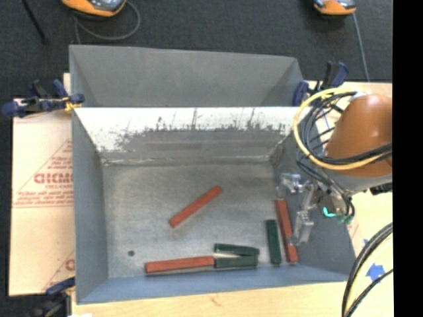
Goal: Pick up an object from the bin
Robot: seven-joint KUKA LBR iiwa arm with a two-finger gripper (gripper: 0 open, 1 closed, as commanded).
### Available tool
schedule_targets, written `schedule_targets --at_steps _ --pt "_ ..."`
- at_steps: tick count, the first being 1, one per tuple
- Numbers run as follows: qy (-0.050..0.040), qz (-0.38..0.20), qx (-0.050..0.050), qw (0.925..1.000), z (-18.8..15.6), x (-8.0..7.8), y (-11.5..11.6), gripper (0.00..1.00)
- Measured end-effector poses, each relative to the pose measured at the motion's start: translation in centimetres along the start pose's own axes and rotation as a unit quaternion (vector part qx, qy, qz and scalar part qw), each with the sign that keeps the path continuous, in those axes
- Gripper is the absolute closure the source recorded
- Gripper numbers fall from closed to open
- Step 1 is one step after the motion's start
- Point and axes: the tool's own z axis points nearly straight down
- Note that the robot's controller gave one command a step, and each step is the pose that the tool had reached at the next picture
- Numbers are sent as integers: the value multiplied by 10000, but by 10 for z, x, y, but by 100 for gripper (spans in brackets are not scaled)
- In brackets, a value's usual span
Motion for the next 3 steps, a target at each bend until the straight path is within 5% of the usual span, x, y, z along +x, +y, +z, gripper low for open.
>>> schedule_targets --at_steps 1,2,3 --pt "-42 -2923 17 9563 92 16 -20 0" --pt "-32 -5774 15 8165 95 -12 8 0" --pt "-49 -5760 18 8174 93 -13 9 100"
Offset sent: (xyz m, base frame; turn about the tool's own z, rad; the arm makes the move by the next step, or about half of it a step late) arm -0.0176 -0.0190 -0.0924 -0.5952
